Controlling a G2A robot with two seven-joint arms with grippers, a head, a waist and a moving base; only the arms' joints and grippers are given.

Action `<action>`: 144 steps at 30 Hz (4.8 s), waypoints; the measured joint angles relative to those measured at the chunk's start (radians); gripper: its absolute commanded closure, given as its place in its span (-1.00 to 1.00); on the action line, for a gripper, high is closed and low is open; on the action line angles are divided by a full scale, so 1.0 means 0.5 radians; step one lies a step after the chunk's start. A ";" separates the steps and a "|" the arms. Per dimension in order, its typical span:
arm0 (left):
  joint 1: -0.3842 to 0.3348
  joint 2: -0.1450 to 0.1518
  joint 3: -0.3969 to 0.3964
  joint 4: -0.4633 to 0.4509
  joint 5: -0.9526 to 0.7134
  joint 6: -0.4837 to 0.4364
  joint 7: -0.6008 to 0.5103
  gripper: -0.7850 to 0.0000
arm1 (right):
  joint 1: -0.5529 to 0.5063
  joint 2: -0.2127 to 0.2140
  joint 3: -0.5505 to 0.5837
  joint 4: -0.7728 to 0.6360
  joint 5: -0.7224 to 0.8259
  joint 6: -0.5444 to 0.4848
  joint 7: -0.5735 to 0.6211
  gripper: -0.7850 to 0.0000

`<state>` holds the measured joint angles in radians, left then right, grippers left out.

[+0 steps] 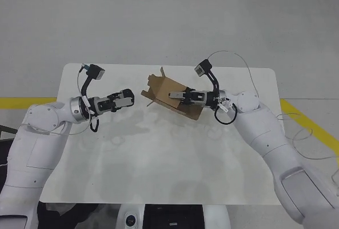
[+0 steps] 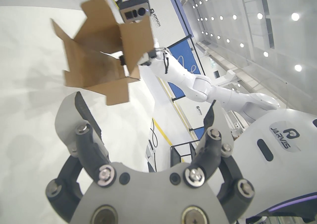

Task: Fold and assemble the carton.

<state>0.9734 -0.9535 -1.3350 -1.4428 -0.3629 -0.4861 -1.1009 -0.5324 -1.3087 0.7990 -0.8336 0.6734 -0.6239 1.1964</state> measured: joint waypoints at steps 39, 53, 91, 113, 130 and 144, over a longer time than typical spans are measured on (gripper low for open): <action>-0.186 -0.048 0.335 0.140 0.261 0.123 -0.025 -1.00 | -0.093 0.260 0.027 -0.675 0.128 0.245 0.246 1.00; -0.180 -0.049 0.353 0.073 0.223 0.125 -0.043 -1.00 | -0.076 0.232 -0.069 -0.673 0.205 0.226 0.226 1.00; -0.137 -0.035 0.317 0.037 0.255 0.066 0.018 -1.00 | -0.056 0.209 0.004 -0.391 0.165 -0.107 -0.107 1.00; -0.160 -0.035 0.317 0.018 0.216 0.067 0.013 -1.00 | -0.033 0.179 -0.141 -0.508 0.174 0.062 0.062 1.00; -0.143 -0.031 0.324 0.008 0.214 0.065 -0.016 -1.00 | -0.052 0.195 -0.117 -0.549 0.198 0.096 0.096 1.00; -0.179 -0.022 0.248 0.124 0.174 0.082 0.051 -1.00 | -0.108 0.215 -0.081 -0.537 0.213 0.145 0.145 1.00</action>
<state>0.8839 -0.9644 -1.2112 -1.3808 -0.2759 -0.4452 -1.0753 -0.5865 -1.2015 0.7586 -1.1023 0.7799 -0.5517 1.2689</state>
